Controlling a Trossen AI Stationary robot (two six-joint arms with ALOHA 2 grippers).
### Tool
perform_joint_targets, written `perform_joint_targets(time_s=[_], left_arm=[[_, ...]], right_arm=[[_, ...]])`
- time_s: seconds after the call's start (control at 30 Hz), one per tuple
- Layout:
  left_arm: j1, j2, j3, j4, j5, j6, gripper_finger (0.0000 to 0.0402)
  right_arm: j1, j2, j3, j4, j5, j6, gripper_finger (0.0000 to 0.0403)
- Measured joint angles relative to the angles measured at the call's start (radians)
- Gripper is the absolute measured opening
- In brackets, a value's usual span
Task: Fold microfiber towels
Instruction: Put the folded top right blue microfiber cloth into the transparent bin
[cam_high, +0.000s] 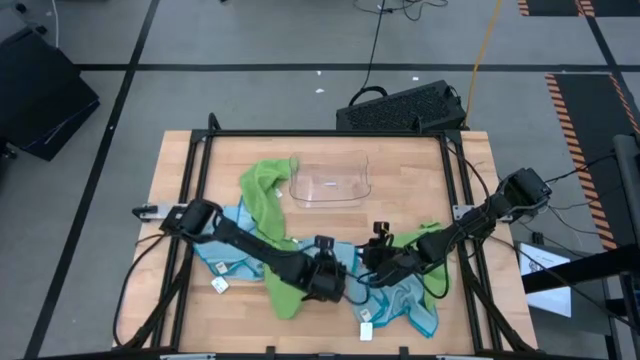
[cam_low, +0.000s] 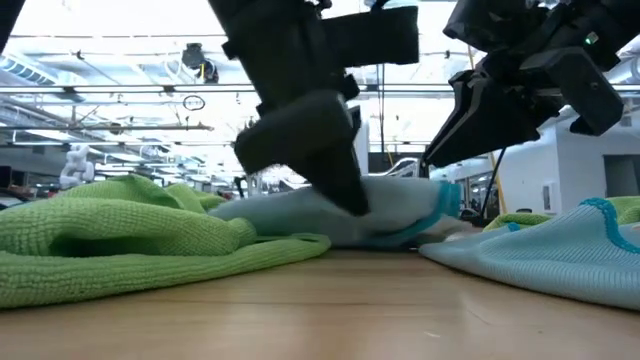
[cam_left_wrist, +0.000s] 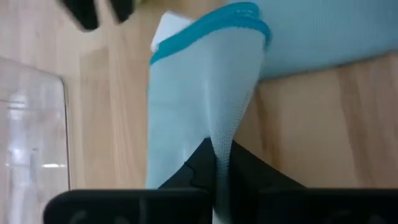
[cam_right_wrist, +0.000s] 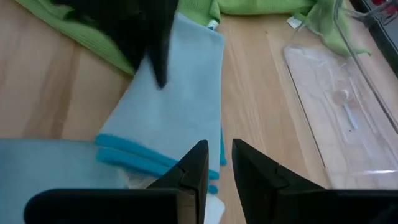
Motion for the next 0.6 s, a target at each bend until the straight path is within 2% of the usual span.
perform_joint_targets(time_s=[0.17, 0.27, 0.4, 0.6], left_arm=[[0.048, -0.055, -0.001, -0.031, 0.081, -0.002, 0.0011], [0.071, -0.074, 0.0, -0.049, 0.108, -0.002, 0.0013], [0.092, -0.076, -0.001, -0.057, 0.13, 0.001, 0.0021], [0.102, -0.082, 0.0, -0.055, 0.147, 0.01, 0.001]], right_arm=[[0.0, 0.0, -0.015, 0.03, -0.04, 0.021, 0.0066], [0.0, 0.0, -0.019, 0.03, -0.048, 0.04, 0.0086], [0.0, 0.0, -0.019, 0.066, -0.049, 0.049, 0.0145], [0.0, 0.0, -0.029, 0.149, -0.047, 0.044, 0.0248]])
